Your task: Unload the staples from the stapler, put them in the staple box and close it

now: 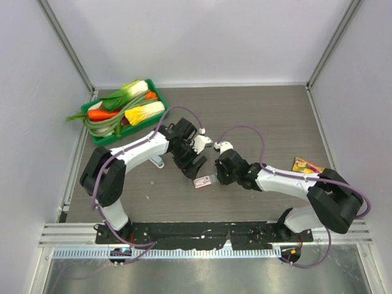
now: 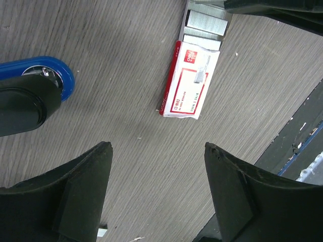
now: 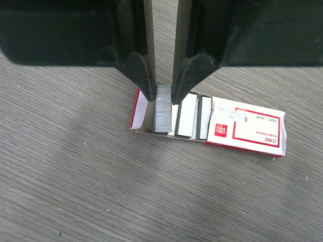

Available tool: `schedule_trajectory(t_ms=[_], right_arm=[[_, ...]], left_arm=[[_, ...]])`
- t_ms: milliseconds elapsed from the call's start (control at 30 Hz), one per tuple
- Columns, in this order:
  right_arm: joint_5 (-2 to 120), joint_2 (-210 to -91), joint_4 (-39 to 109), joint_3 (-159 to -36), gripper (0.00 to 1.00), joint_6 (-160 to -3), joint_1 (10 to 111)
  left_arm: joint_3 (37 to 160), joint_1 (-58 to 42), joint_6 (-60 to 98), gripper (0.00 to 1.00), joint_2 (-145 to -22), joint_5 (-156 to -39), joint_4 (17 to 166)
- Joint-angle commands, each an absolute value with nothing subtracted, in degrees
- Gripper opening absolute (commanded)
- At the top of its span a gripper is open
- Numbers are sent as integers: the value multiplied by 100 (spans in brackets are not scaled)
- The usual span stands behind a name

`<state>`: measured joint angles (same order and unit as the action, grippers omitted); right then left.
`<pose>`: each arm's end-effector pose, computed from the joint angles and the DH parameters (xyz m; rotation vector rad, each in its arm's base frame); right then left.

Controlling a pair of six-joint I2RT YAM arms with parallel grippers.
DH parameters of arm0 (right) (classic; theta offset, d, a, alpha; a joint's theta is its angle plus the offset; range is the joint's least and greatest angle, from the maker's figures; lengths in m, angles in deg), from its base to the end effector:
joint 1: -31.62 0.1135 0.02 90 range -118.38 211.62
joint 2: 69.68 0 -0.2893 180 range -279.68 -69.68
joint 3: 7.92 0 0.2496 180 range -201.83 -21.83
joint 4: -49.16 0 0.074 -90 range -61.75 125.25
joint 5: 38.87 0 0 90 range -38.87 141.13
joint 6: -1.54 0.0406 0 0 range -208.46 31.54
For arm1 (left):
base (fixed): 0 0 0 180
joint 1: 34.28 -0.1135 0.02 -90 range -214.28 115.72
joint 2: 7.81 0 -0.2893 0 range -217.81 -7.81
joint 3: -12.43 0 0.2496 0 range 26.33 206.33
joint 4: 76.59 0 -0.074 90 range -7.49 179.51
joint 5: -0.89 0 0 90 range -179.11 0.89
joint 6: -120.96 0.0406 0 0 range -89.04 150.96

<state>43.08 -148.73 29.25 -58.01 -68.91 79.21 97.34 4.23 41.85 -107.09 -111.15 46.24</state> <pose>0.1786 0.1871 0.1907 -0.5297 2.3876 0.3639 0.2595 -0.2260 0.2312 1.2733 2.5524 -0.6497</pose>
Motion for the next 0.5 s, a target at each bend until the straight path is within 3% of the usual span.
schedule_trajectory(t_ms=[0,467], right_arm=[[4217,-14923,3129,-6041,1,-6895,7961],[4278,-15054,3200,-6094,4,-6869,7987]], left_arm=[[9709,387,4168,77,-10633,-11108,4741],[9603,387,4194,77,-10581,-11064,4811]])
